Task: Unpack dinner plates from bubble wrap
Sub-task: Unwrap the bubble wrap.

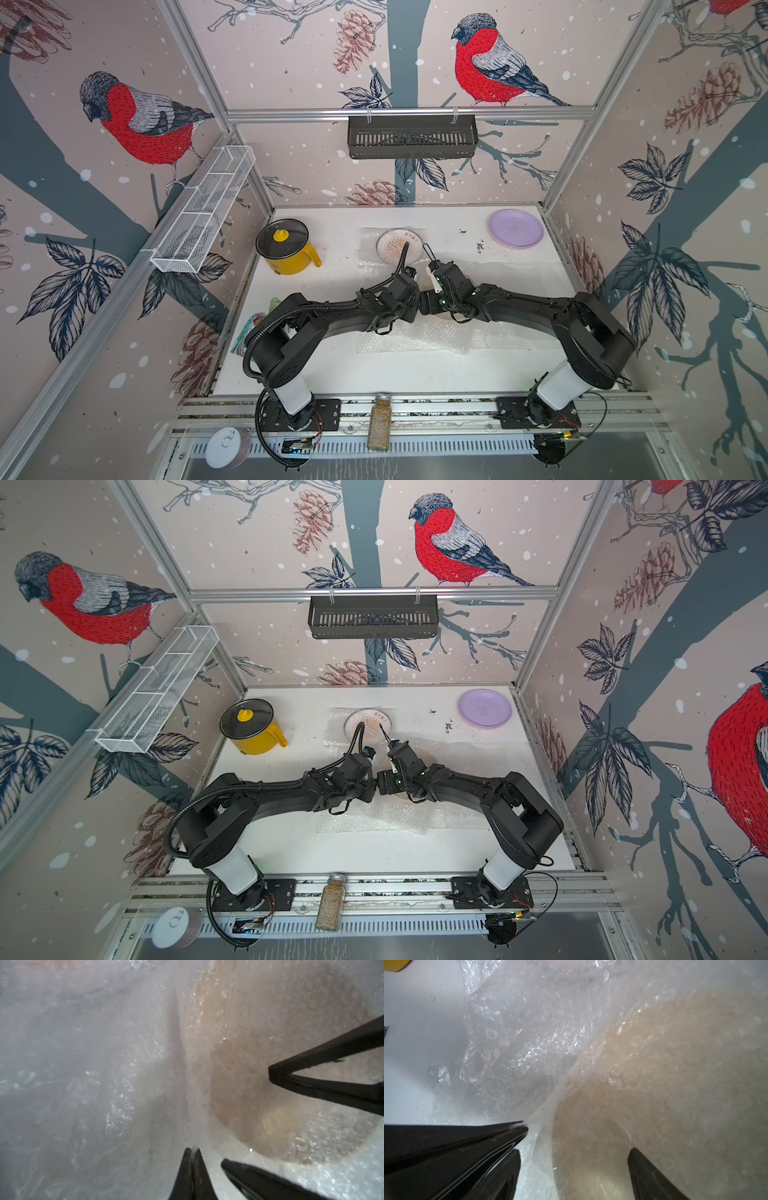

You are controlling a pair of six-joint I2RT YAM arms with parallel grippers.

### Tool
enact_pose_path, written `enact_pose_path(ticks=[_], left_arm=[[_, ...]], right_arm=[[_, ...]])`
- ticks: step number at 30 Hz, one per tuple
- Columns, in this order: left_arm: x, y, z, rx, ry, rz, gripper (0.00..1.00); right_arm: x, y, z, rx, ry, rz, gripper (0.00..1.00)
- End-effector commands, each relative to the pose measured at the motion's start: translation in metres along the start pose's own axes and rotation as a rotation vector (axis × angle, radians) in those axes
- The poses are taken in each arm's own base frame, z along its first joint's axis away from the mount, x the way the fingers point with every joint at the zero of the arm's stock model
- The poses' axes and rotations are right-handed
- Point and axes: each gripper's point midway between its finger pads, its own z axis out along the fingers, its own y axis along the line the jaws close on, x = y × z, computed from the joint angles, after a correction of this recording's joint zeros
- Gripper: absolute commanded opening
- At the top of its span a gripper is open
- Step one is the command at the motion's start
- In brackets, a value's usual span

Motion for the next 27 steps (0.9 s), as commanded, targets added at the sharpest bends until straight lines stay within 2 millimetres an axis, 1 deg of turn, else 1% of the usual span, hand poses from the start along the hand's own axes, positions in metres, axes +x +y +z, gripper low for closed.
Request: enact_pose_path(ticks=[1,7,9,12,13,14,17,20,21,24,25,27], left_arm=[[-0.013,0.004,-0.007,-0.024,-0.030,-0.115,0.00],[-0.029,0.002,-0.022,-0.001,-0.077,-0.207,0.00],[-0.036,0.002,-0.028,0.009,-0.100,-0.231,0.00],[-0.044,0.003,-0.036,0.030,-0.125,-0.281,0.00],[-0.047,0.003,-0.039,0.042,-0.132,-0.294,0.00],[-0.050,0.003,-0.042,0.048,-0.142,-0.304,0.00],[-0.055,0.007,-0.051,0.047,-0.168,-0.325,0.00],[-0.057,0.015,-0.059,0.031,-0.186,-0.349,0.00],[-0.057,0.020,-0.060,0.020,-0.189,-0.358,0.00],[-0.054,0.035,-0.065,-0.027,-0.200,-0.394,0.00],[-0.052,0.039,-0.066,-0.032,-0.202,-0.400,0.00],[-0.051,0.039,-0.066,-0.013,-0.201,-0.399,0.00]], right_arm=[[0.005,0.000,0.005,0.023,0.022,-0.025,0.79],[0.010,0.004,0.012,0.038,0.047,-0.043,0.74],[0.012,0.003,0.015,0.058,0.056,-0.045,0.72],[0.014,0.000,0.018,0.081,0.066,-0.049,0.65],[0.014,-0.001,0.019,0.090,0.067,-0.047,0.61],[0.014,-0.002,0.019,0.095,0.069,-0.049,0.53],[0.013,-0.001,0.018,0.094,0.064,-0.052,0.36],[0.012,-0.002,0.016,0.098,0.061,-0.052,0.18],[0.012,-0.003,0.015,0.102,0.059,-0.054,0.13],[0.009,-0.004,0.012,0.108,0.050,-0.052,0.06],[0.009,-0.004,0.011,0.108,0.049,-0.053,0.06],[0.008,-0.004,0.009,0.098,0.045,-0.049,0.06]])
